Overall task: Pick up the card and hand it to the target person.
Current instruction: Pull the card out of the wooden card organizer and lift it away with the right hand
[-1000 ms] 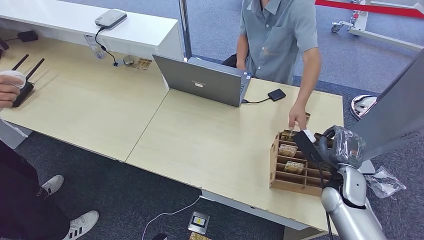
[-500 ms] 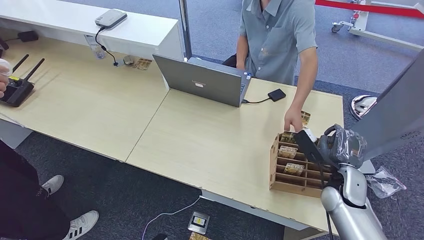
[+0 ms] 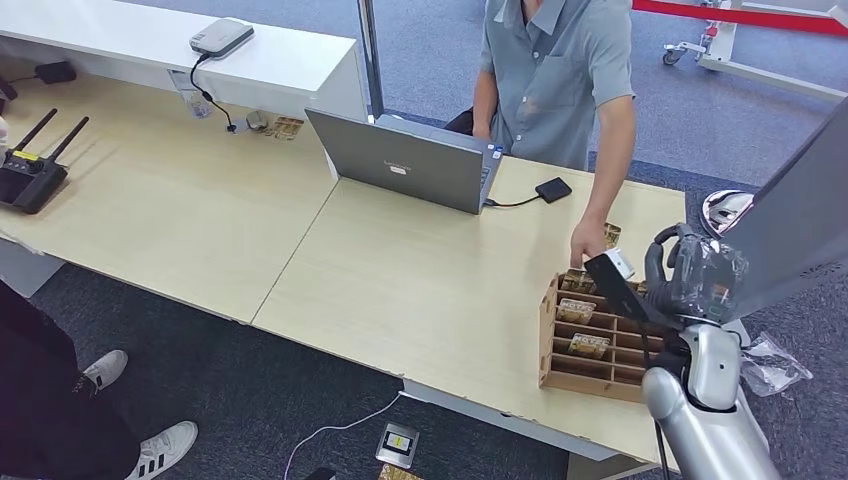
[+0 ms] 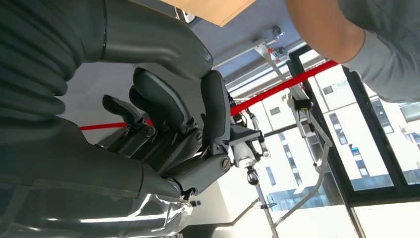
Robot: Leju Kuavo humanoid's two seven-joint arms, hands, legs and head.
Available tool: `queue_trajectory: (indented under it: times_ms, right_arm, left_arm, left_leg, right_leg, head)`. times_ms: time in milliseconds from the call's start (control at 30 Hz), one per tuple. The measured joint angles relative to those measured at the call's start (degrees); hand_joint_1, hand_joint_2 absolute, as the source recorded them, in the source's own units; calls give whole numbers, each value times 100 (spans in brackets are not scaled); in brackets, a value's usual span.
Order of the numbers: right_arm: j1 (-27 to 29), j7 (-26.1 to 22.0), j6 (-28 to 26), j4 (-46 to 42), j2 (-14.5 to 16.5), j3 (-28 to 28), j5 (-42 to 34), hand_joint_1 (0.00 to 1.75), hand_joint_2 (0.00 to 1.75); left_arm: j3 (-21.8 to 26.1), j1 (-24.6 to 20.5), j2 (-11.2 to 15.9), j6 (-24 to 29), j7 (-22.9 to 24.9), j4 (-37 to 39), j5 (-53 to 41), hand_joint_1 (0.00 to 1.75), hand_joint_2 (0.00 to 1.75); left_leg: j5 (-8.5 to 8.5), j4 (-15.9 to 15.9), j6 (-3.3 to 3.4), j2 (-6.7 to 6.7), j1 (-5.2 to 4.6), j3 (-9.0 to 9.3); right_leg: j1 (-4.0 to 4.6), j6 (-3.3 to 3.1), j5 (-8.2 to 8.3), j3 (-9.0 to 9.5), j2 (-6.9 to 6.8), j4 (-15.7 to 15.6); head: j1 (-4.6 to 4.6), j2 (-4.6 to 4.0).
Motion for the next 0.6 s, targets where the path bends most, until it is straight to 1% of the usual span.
queue_trajectory:
  times_ms: [33, 100, 133, 233, 300, 467, 600]
  right_arm:
    - [2, 14, 54, -51, -4, 0, 18, 82, 175]
    - [4, 40, 188, -135, -11, 1, 47, 45, 175]
    - [6, 50, 242, -167, -13, 1, 56, 31, 175]
    - [13, 69, 347, -227, -19, 1, 58, 21, 175]
    - [16, 73, 417, -238, -26, 2, 46, 19, 175]
    - [38, 54, 544, -194, -44, 3, -87, 21, 175]
    - [47, 10, 534, -80, -59, 3, -180, 28, 175]
  left_arm:
    - [1, 1, -1, 2, -2, 0, -3, 0, 0]
    - [5, 2, -2, 5, -5, 0, -8, 0, 0]
    - [8, 3, -3, 7, -5, 0, -7, 0, 0]
    - [12, 3, -7, 8, -6, 0, -5, 0, 0]
    - [14, 3, -10, 10, -6, 0, -3, 0, 0]
    - [16, 4, -11, 10, -5, 0, -3, 0, 0]
    - [18, 4, -11, 9, -5, 0, -5, 0, 0]
  left_leg:
    - [0, 0, 0, 0, 0, 0]
    - [0, 0, 0, 0, 0, 0]
    - [0, 0, 0, 0, 0, 0]
    - [0, 1, 0, 0, 0, 0]
    - [0, 1, 0, 0, 0, 0]
    - [0, 1, 0, 0, 0, 0]
    - [0, 1, 0, 0, 0, 0]
  right_leg:
    - [0, 0, 0, 0, 0, 0]
    - [0, 0, 0, 0, 0, 0]
    - [0, 0, 0, 0, 0, 0]
    - [0, 0, 0, 0, 0, 0]
    - [0, 0, 0, 0, 0, 0]
    - [0, 0, 0, -1, 0, 0]
    - [0, 0, 0, -1, 0, 0]
  head:
    - [1, 1]
    - [1, 1]
    - [1, 1]
    - [0, 0]
    - [0, 0]
    - [0, 1]
    - [0, 0]
